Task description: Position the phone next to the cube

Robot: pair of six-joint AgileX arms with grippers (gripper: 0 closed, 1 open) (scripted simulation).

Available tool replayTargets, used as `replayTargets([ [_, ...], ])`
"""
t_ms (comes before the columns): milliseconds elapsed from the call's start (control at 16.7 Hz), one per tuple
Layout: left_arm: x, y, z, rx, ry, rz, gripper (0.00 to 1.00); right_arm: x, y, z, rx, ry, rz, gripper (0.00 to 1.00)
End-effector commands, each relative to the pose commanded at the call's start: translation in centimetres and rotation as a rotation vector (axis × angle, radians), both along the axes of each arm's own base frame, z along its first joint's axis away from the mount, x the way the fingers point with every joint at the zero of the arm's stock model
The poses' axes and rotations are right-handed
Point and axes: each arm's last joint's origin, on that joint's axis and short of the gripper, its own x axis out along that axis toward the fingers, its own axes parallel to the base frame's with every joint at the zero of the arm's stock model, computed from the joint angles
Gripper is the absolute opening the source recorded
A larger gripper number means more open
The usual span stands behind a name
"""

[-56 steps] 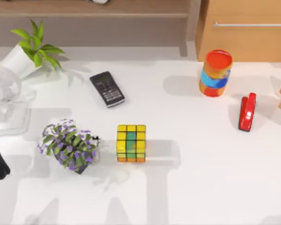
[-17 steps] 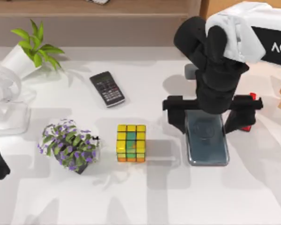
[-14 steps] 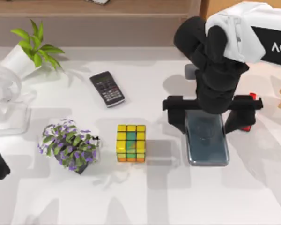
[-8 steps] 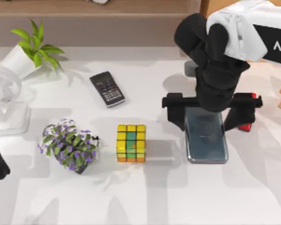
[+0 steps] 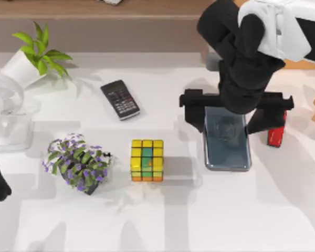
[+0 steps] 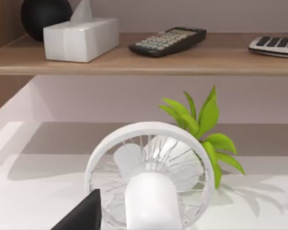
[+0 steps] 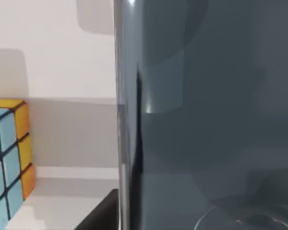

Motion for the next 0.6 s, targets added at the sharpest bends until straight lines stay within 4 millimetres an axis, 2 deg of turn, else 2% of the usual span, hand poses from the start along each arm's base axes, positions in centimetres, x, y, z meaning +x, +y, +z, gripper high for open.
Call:
replayTargets([
  [600,0.0,0.0,0.0,0.0,0.0,0.0,1.0,0.1,0.2,3.0,0.076,-0.115,0.0,0.0],
])
